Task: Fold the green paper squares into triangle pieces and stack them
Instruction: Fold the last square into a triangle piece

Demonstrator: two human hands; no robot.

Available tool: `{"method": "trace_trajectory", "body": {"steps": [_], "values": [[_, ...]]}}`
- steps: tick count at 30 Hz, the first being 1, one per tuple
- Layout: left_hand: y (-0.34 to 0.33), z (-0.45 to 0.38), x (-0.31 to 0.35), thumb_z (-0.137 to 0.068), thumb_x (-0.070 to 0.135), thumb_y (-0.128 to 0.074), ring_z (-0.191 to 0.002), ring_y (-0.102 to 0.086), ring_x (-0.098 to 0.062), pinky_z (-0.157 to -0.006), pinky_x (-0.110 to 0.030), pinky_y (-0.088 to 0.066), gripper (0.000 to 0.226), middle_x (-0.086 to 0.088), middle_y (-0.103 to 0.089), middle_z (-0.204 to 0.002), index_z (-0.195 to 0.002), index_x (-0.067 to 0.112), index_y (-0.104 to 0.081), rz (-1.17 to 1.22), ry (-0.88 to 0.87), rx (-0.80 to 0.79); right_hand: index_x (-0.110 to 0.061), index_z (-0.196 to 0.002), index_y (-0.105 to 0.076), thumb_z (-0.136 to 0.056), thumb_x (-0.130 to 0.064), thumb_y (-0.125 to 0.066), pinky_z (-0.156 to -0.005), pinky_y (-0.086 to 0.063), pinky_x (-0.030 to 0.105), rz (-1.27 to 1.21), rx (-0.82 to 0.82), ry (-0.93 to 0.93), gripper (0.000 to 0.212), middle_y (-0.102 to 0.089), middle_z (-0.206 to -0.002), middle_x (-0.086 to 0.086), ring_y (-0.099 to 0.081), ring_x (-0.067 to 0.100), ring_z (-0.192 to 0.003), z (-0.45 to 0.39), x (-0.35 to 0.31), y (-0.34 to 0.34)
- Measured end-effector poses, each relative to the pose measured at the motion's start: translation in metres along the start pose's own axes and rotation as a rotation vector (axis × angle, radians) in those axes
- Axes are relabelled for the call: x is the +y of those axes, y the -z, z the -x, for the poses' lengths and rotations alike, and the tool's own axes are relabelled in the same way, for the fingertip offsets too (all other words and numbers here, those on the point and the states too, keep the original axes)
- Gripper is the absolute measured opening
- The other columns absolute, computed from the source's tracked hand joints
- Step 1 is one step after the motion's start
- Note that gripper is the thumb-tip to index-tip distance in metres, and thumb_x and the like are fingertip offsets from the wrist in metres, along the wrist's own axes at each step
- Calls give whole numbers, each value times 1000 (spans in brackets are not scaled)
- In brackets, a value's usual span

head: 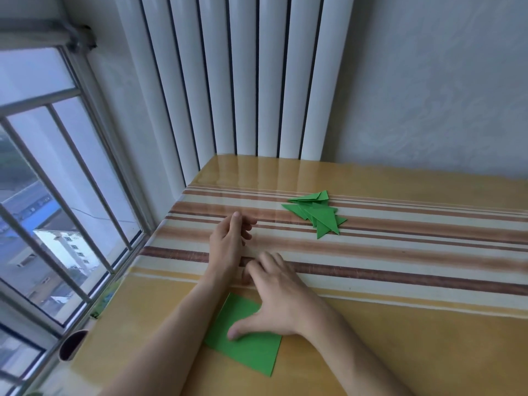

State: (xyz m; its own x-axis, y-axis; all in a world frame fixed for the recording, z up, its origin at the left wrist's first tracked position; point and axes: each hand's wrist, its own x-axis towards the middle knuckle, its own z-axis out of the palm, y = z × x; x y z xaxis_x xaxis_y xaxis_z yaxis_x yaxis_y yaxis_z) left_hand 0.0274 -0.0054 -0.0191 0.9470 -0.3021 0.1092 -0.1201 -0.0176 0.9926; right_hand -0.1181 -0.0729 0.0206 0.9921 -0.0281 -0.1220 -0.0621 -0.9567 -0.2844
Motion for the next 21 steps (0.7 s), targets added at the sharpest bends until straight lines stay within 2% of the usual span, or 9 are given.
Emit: {"method": "trace_trajectory", "body": {"steps": [5,9,12,16,21], "values": [[-3,5,5,-111,30,-41,-68,-63,-8,-65,-21,-49,45,5,-73,-81,-88,14,-75,-110,9,-44,-11,-138,-42,-67,-68,-85,-112,-40,43,51,-44,-33,100,-40,-138,7,-35,26,-131,7,-24,4],[-6,6,12,-111,31,-40,-70,-64,-14,-73,-35,-52,46,-2,-72,-83,-87,13,-76,-184,20,-97,-8,-140,-41,-71,-57,-88,-111,-41,42,22,-33,-99,97,-42,-138,11,-38,29,-129,10,-35,-1],[-10,9,19,-111,32,-40,-72,-65,-16,-77,-38,-53,46,-3,-74,-86,-86,15,-75,-203,26,-130,-7,-141,-41,-72,-54,-90,-115,-39,40,-20,-28,-140,97,-41,-139,12,-38,29,-131,10,-38,-3],[-10,12,25,-110,32,-39,-74,-66,-17,-71,-33,-51,47,-4,-74,-88,-86,15,-76,-228,37,-157,-7,-146,-37,-74,-49,-90,-113,-40,40,-107,-29,-181,99,-38,-142,11,-37,29,-136,12,-39,-5],[-10,17,34,-109,31,-39,-71,-64,-16,-63,-29,-46,46,-2,-71,-83,-87,11,-74,-300,36,-183,-9,-139,-43,-75,-48,-90,-111,-44,40,-147,-17,-191,88,-41,-138,10,-40,27,-133,15,-38,-8]]}}
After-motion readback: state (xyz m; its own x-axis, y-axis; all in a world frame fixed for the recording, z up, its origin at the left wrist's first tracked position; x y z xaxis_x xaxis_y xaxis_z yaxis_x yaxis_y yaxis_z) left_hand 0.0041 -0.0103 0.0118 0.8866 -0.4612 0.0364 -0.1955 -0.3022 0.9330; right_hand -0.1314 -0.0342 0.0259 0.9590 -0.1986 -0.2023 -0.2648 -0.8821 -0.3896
